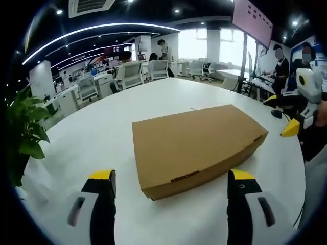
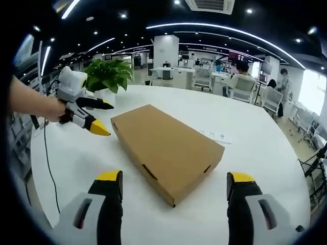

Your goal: Operate the shoe box by opening the lid, removing the specified soft item, and placing it in the target area until the item is outside and the box remains undamaged.

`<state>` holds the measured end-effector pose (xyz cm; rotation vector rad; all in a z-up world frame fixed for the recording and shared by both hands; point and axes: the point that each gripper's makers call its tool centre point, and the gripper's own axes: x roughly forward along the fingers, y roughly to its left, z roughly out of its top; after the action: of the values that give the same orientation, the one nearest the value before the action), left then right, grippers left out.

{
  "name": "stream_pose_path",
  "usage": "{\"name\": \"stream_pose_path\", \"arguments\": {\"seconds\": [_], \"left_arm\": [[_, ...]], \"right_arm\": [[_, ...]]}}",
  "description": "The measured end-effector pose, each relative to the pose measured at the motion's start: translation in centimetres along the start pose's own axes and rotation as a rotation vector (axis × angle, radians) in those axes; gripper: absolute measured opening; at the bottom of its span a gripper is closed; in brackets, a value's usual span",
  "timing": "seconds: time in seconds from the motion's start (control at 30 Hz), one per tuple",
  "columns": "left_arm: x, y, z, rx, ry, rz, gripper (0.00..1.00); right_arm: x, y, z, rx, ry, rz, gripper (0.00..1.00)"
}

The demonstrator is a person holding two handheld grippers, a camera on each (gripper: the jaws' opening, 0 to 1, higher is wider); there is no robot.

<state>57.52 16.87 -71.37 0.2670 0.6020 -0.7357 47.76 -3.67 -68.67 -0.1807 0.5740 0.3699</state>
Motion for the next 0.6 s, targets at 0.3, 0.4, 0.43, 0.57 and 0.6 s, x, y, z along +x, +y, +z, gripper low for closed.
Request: {"name": "stream_pose_path", "arguments": {"seconds": [0.3, 0.4, 0.43, 0.57, 0.6], "left_arm": [[0.9, -0.4, -1.0, 0.050, 0.028, -0.014, 0.87], [1.0, -0.5, -1.4, 0.050, 0.042, -0.007, 0.86], [1.1, -0.5, -1.5, 0.043, 0.041, -0.007, 0.85], [1.4, -0.4, -1.7, 0.047, 0.003, -0.003, 0.76], [1.7, -0.5, -2.0, 0.043, 0.007, -0.007, 0.83]], "right_arm": [[2.1, -0.8, -0.4, 0.069, -0.022, -0.019, 0.87], [2.7, -0.7, -0.9, 0.053, 0.005, -0.018, 0.87], [2.9, -0.5, -1.1, 0.052, 0.011, -0.014, 0.87], [4.3, 0.0, -2.4, 0.115, 0.049, 0.008, 0.89], [4.6, -0.1, -2.9, 0.119, 0.063, 0.004, 0.89]]}}
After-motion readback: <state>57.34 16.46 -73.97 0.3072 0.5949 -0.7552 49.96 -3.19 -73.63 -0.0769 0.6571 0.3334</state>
